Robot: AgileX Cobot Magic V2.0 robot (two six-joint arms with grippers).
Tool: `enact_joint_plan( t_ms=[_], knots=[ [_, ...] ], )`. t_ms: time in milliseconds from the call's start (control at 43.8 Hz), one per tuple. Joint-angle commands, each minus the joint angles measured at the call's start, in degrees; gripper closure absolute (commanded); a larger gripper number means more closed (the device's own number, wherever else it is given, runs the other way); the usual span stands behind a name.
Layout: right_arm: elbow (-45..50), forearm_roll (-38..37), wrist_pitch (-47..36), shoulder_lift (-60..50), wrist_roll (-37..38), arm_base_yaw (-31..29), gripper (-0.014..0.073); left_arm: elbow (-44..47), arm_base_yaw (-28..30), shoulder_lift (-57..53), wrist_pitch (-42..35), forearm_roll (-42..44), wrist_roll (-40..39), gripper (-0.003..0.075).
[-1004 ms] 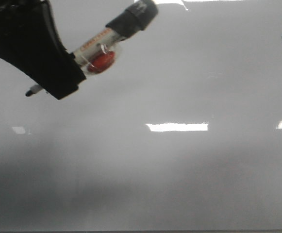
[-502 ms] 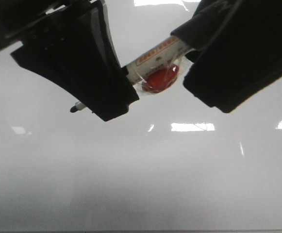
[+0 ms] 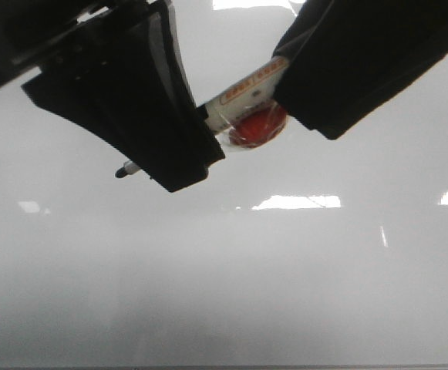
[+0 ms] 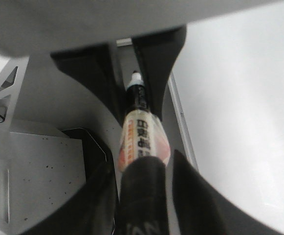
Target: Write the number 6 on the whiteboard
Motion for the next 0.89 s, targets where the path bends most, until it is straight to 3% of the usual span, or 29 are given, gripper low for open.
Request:
enact_joint_plan(
  t_ms=[0, 183, 251, 342, 411, 502, 616, 753, 867],
  knots=[
    [-2.0, 2.7, -2.0, -0.9, -0.8, 0.1, 0.0427, -1.7, -0.4, -1.8, -2.3, -1.1, 0.0, 0.0741],
    [-2.0, 2.7, -2.0, -0.9, -0.8, 0.1, 0.055, -1.7, -0.4, -1.8, -2.1, -1.1, -0.1, 0.0739],
    [-2.0, 2.7, -1.9, -0.9, -0.8, 0.1, 0.0599, -1.7, -0.4, -1.8, -2.1, -1.1, -0.2, 0.0698],
    [-2.0, 2.7, -1.9, -0.9, -0.8, 0.1, 0.0653, -1.7, -0.4, -1.8, -2.2, -1.1, -0.6, 0.0547],
    [-2.0, 2.7, -1.9, -0.9, -0.8, 0.1, 0.0662, -1.7, -0.3, -1.8, -2.5, -1.0, -0.7, 0.0392],
    [-2.0, 2.5, -1.8, -1.1, -0.2, -0.5, 0.0662, -1.7, -0.2, -2.9, -2.3, 1.1, -3.1, 0.0288],
    [-2.7, -1.1, -1.0, -2.5, 3.5, -2.5, 0.0662, -1.7, -0.2, -5.6, -1.8, 9.9, -12.8, 0.0279],
    [-6.8, -9.6, 2.7, -4.8, 14.1, -5.9, 0.0662, -1.6, -0.1, -9.9, 1.2, 19.6, -24.5, 0.0279],
    [-10.0, -15.9, 5.8, -7.1, 25.1, -9.7, 0.0662, -0.6, 3.9, -13.4, 0.1, 18.0, -27.7, 0.0279]
  ],
)
